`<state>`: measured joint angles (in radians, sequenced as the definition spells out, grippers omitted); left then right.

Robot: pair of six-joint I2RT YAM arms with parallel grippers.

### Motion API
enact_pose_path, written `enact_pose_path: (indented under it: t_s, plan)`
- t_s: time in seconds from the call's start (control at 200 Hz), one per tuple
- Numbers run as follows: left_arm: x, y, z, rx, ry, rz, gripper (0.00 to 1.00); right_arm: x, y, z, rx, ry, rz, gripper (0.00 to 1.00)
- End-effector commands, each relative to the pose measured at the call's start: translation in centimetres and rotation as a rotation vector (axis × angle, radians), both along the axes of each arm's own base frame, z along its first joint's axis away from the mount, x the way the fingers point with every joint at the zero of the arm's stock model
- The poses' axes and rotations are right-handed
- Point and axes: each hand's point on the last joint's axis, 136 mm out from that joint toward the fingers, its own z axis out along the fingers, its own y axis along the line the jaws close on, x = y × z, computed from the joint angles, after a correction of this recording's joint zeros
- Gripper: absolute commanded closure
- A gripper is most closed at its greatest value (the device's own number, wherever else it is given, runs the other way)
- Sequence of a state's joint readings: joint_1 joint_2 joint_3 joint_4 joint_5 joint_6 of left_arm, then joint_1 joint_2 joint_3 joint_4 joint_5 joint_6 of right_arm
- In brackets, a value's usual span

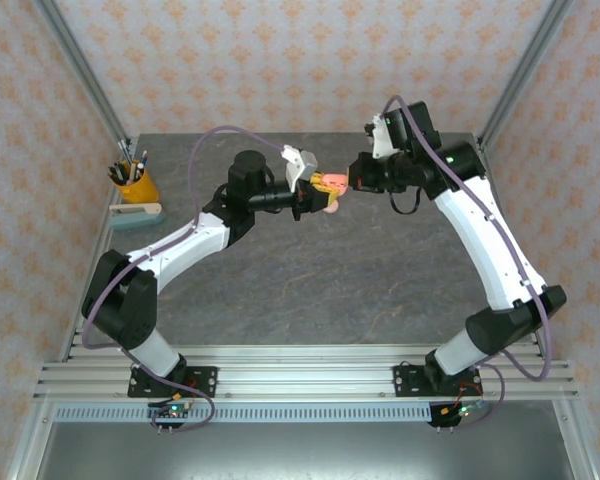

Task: Insert the wireless bluetooth earbuds into the charging case

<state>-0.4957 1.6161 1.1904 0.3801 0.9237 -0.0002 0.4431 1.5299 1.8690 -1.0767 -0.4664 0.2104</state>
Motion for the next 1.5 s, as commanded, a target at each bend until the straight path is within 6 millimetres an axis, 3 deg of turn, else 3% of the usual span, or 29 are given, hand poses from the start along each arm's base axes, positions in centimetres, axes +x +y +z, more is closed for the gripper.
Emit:
enact_pose_path:
  t_s: [0.0, 0.34, 0.536, 0.646, 0.791, 0.936, 1.131, 1.286, 1.496]
  plan:
    - [0.9, 0.2, 1.7, -0.025, -0.049, 0.025, 1.00, 1.5, -0.6, -0.1, 0.007, -0.024, -0.077, 1.00]
    - [0.2, 0.1, 1.2, -0.014, -0.043, -0.005, 1.00, 4.5, 0.6, 2.1, 0.027, -0.079, -0.087, 1.00]
    - [0.2, 0.0, 1.1, -0.014, -0.032, -0.011, 1.00, 6.1, 2.0, 1.8, 0.046, -0.057, -0.060, 1.00]
    - [0.8, 0.1, 1.2, -0.026, -0.023, 0.019, 1.00, 5.2, 3.2, 1.0, 0.049, -0.017, -0.006, 1.00]
    - [1.9, 0.4, 1.7, -0.065, -0.010, 0.071, 1.00, 2.7, 4.3, -1.4, -0.004, 0.030, 0.050, 1.00]
    - [3.5, 1.4, 2.5, -0.148, 0.037, 0.115, 1.00, 0.8, 3.7, -3.7, -0.020, 0.044, 0.012, 1.00]
    - [3.8, 1.7, 3.5, -0.205, 0.041, 0.111, 1.00, 0.3, 2.8, -5.8, -0.002, 0.052, -0.052, 1.00]
    - [3.7, 1.8, 3.9, -0.211, 0.035, 0.116, 1.00, 0.6, 2.8, -6.3, 0.000, 0.047, -0.065, 1.00]
    - [3.4, 1.6, 3.0, -0.154, 0.029, 0.113, 1.00, 1.5, 1.3, -3.9, -0.016, -0.022, -0.120, 1.00]
